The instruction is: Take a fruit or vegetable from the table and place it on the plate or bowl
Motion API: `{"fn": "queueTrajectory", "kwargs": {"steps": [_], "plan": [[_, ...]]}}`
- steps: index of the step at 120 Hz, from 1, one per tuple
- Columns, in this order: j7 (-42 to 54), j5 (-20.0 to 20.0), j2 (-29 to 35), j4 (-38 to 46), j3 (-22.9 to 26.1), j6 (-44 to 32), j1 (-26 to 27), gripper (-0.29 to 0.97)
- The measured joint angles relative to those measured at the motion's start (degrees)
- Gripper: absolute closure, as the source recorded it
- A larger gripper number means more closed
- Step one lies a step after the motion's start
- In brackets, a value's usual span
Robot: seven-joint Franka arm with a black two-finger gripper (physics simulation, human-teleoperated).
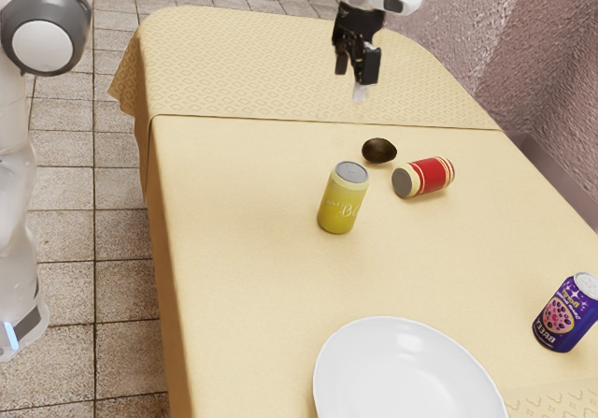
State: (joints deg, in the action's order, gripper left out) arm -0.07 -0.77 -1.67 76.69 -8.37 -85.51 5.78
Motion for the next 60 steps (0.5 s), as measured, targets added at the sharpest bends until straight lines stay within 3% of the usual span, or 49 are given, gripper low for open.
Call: {"fn": "queueTrajectory", "kwargs": {"steps": [29, 43, 60], "plan": [[-0.05, -0.21, -0.05, -0.43, -0.32, 1.63, -8.74, 0.00], [-0.01, 0.87, 0.59, -11.40, -0.72, 5.40, -11.46, 0.00], [0.11, 2.12, -2.96, -14.40, -8.61, 8.06, -8.26, 0.00]]}}
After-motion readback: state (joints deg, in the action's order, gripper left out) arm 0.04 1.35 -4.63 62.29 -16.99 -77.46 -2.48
